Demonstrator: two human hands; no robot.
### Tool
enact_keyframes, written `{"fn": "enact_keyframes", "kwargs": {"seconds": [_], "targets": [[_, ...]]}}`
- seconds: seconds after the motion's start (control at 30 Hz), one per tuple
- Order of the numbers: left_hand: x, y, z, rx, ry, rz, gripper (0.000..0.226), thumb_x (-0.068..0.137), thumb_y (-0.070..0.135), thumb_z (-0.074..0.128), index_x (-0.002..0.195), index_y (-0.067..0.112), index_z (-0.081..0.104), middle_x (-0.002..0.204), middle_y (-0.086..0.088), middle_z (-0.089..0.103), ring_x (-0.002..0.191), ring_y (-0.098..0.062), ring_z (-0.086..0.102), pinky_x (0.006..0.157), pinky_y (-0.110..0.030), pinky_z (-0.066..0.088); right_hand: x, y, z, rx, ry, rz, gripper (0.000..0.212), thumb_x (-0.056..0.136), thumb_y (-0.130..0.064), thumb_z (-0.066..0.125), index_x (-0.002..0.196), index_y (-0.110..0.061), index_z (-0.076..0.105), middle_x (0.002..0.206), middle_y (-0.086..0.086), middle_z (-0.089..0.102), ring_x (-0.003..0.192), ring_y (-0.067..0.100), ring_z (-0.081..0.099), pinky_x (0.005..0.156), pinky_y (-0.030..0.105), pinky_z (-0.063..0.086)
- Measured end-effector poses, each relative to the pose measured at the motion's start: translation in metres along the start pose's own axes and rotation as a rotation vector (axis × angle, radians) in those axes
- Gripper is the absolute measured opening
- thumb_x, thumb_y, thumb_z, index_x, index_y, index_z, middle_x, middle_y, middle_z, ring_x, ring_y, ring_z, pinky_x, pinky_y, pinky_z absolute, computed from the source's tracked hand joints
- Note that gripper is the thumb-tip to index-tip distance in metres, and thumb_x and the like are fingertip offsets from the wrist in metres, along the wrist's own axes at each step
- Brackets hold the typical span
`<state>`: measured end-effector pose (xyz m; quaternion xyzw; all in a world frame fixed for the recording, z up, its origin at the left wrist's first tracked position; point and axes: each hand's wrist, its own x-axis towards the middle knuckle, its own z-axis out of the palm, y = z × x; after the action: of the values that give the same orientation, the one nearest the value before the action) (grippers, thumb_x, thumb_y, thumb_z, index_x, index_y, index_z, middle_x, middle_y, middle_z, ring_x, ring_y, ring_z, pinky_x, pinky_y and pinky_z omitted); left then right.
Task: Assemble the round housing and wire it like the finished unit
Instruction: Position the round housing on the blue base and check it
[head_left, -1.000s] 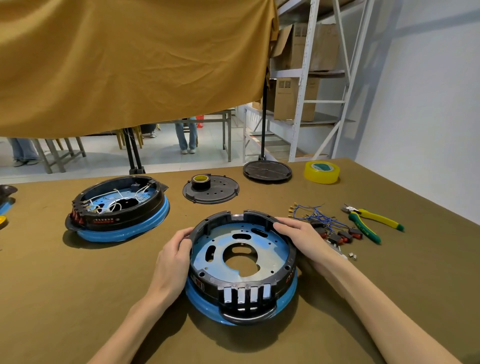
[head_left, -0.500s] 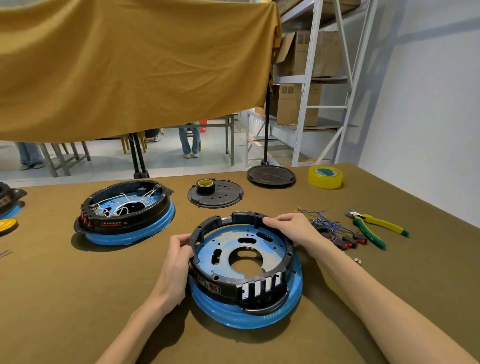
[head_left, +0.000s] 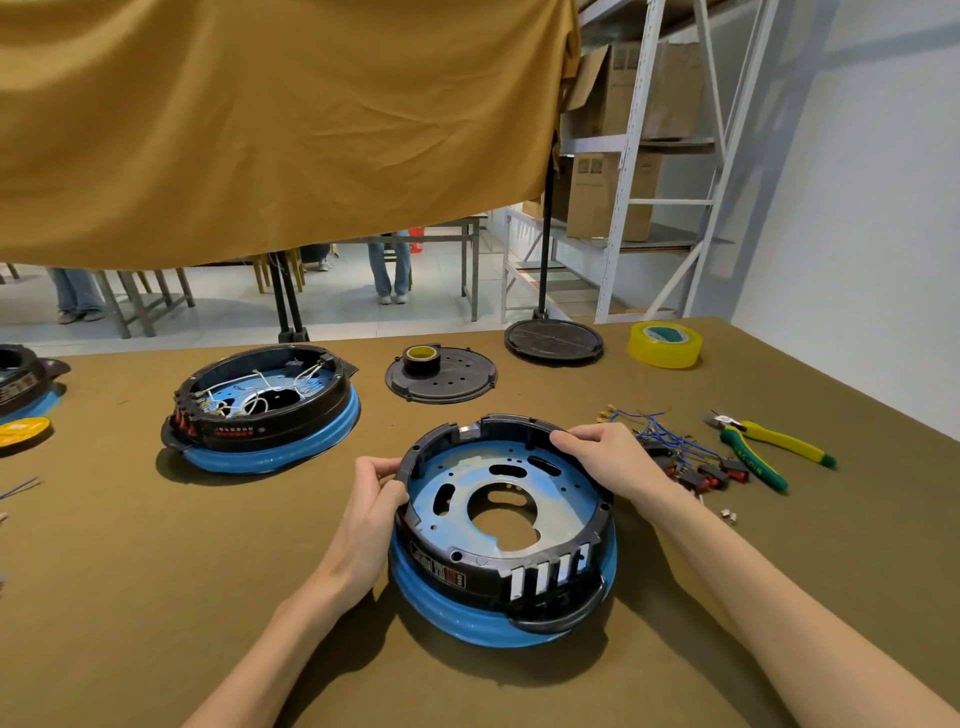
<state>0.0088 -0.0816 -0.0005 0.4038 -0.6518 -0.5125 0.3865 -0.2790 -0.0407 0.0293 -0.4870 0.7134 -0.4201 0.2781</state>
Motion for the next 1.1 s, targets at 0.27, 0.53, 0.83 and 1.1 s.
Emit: {"fn": "enact_keyframes", "kwargs": {"seconds": [0.27,0.53,0.83,1.1], "targets": [[0.0,-0.002,0.0,0.006,-0.01,-0.004,0.043,0.08,0.043,0.046,0.117,0.02,0.045,0.115,-0.009,0.061,0.099,-0.014,0.065,0.082,-0.033,0.054,-0.001,0.003,-0.003,-0.03,-0.026,-0.031,0.025,0.101,-0.046,0.059,0.093,-0.032,0.079,0.075,-0.018,0.076,0.065,-0.003,0.067,0.056,0.014,0.045],[-0.002,0.0,0.0,0.02,-0.036,-0.016,0.043,0.077,0.043,0.049,0.115,0.023,0.044,0.118,-0.004,0.058,0.091,0.004,0.062,0.069,-0.012,0.049,0.003,-0.004,-0.009,-0.096,-0.088,-0.031,0.025,0.1,-0.046,0.061,0.098,-0.031,0.08,0.081,-0.01,0.078,0.072,0.004,0.071,0.063,0.021,0.054],[0.02,0.029,-0.025,0.37,-0.206,-0.064,0.08,0.085,0.05,0.063,0.154,0.032,0.027,0.155,0.011,0.029,0.144,-0.015,0.032,0.117,-0.042,0.031,-0.018,-0.011,-0.017,-0.461,-0.032,0.081,0.061,0.096,-0.055,0.061,0.138,-0.01,0.056,0.111,0.001,0.065,0.092,0.017,0.062,0.07,0.025,0.051],[0.03,0.023,-0.002,0.419,-0.225,-0.039,0.045,0.099,0.04,0.062,0.138,0.031,0.043,0.118,0.017,0.058,0.101,0.003,0.06,0.079,-0.018,0.048,-0.011,-0.012,-0.016,-0.45,-0.066,-0.013,0.014,0.09,-0.023,0.073,0.104,-0.023,0.075,0.087,-0.006,0.073,0.075,0.01,0.067,0.047,0.015,0.044]]}}
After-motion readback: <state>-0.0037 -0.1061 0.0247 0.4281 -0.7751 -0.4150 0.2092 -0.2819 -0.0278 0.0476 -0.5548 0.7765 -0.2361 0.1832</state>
